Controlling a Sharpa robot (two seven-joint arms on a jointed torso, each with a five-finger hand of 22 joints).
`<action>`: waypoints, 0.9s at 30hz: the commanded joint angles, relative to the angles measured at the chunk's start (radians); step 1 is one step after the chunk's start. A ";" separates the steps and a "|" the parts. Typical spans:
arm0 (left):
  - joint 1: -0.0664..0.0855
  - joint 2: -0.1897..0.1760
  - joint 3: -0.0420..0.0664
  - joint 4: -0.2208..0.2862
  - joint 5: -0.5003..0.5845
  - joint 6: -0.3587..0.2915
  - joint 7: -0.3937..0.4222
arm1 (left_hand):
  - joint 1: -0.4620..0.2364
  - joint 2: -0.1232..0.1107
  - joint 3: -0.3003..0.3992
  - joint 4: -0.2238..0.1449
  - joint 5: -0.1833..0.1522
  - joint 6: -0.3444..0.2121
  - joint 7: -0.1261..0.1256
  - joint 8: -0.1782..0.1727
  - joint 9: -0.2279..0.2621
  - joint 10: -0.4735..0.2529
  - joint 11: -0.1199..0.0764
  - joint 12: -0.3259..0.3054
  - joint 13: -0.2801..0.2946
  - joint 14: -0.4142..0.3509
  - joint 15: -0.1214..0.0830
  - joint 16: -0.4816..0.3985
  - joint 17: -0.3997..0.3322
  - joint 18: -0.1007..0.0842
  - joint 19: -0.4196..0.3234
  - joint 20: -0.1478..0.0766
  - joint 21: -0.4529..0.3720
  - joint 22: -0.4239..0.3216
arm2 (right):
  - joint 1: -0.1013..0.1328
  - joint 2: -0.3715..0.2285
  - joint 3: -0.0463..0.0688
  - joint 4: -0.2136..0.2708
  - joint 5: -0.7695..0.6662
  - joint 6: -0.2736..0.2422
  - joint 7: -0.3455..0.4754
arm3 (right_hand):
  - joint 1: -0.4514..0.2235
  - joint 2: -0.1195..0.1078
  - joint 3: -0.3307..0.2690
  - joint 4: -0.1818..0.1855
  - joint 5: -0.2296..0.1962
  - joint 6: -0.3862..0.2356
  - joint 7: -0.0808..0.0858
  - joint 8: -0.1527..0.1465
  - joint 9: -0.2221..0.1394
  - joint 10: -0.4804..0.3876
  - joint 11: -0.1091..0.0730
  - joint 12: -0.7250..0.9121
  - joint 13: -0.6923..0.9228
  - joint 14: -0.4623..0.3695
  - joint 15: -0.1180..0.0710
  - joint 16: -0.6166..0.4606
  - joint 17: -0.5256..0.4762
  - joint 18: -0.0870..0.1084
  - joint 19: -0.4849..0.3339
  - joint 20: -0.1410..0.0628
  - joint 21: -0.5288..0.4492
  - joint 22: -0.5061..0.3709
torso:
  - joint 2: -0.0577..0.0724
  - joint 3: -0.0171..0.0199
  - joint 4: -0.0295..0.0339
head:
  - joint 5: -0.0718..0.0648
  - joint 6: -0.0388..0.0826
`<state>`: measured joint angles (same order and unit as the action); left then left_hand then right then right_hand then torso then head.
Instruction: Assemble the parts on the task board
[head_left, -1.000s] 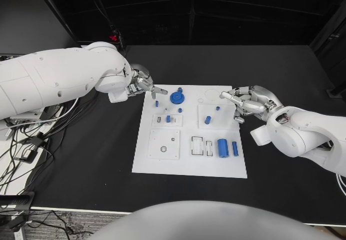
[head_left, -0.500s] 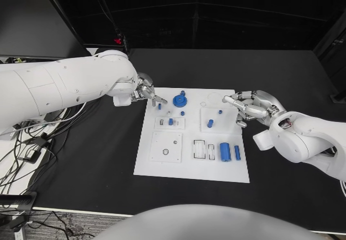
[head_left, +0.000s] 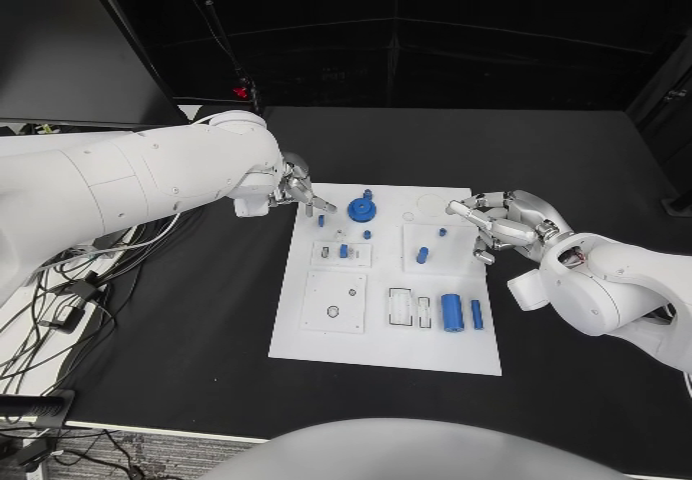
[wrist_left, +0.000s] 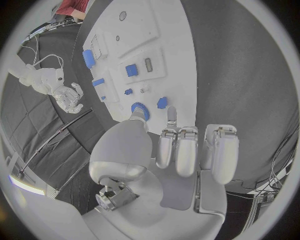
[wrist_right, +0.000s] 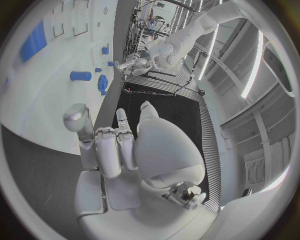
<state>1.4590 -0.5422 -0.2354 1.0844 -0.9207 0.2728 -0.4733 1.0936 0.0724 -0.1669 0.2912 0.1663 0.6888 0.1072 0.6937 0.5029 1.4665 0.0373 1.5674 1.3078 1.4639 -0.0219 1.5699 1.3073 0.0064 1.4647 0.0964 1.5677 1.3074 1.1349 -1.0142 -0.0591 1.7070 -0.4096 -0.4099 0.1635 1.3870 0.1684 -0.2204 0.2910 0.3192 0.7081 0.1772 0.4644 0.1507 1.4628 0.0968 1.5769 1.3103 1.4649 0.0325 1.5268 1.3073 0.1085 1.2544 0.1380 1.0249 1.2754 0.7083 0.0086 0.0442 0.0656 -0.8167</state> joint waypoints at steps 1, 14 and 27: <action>-0.002 0.016 0.001 -0.023 -0.027 -0.017 0.019 | 0.011 0.022 -0.002 0.000 -0.004 0.008 0.001 -0.010 -0.007 0.104 0.009 0.003 0.263 0.107 0.006 0.001 0.263 -0.006 0.106 0.005 0.003 0.263 | 0.001 0.003 0.000 0.001 -0.001 0.004 0.008 | 0.005 0.010 -0.007 0.000 0.004 -0.006 -0.002 0.004 -0.001 0.108 0.001 -0.006 0.260 0.055 0.000 -0.002 0.181 0.020 -0.008 0.002 -0.005 -0.001 | 0.001 -0.0007 -0.0017 | 0.003 0.005; -0.020 0.057 0.001 -0.060 -0.042 0.012 -0.028 | 0.051 0.057 -0.005 0.000 0.022 0.023 0.001 -0.040 -0.032 0.104 0.009 0.003 0.263 0.107 0.007 0.001 0.263 -0.006 0.106 0.006 0.003 0.263 | 0.001 0.005 0.000 0.001 -0.001 0.004 0.008 | 0.005 0.010 -0.007 0.000 0.004 -0.006 -0.002 0.004 -0.001 0.108 0.001 -0.006 0.260 0.055 0.000 -0.002 0.181 0.020 -0.008 0.002 -0.005 -0.001 | -0.001 0.0008 -0.0001 | 0.001 0.003; -0.027 0.072 0.001 -0.075 -0.052 0.053 -0.038 | 0.057 0.066 -0.007 0.001 0.033 0.030 0.000 -0.044 -0.037 0.104 0.009 0.003 0.263 0.107 0.007 0.001 0.263 -0.006 0.106 0.007 0.003 0.263 | 0.001 0.007 0.000 -0.001 -0.002 0.004 0.008 | 0.007 0.011 -0.007 0.000 0.005 -0.007 -0.002 0.005 -0.001 0.108 0.001 -0.006 0.260 0.055 0.000 -0.002 0.181 0.020 -0.008 0.002 -0.006 -0.001 | 0.001 -0.0001 -0.0001 | -0.002 0.001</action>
<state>1.4308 -0.4723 -0.2353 1.0105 -0.9615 0.2985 -0.5063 1.1472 0.1299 -0.1685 0.2929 0.1956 0.7154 0.1065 0.6527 0.4664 1.4664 0.0373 1.5674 1.3078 1.4639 -0.0218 1.5699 1.3073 0.0064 1.4648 0.0964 1.5677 1.3074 1.1345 -1.0089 -0.0591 1.7052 -0.4097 -0.4099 0.1634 1.3902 0.1716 -0.2204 0.2910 0.3192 0.7081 0.1772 0.4644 0.1507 1.4628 0.0968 1.5745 1.3103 1.4648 0.0325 1.5268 1.3075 0.1084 1.2507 0.1416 1.0249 1.2755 0.7084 0.0089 0.0442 0.0646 -0.8149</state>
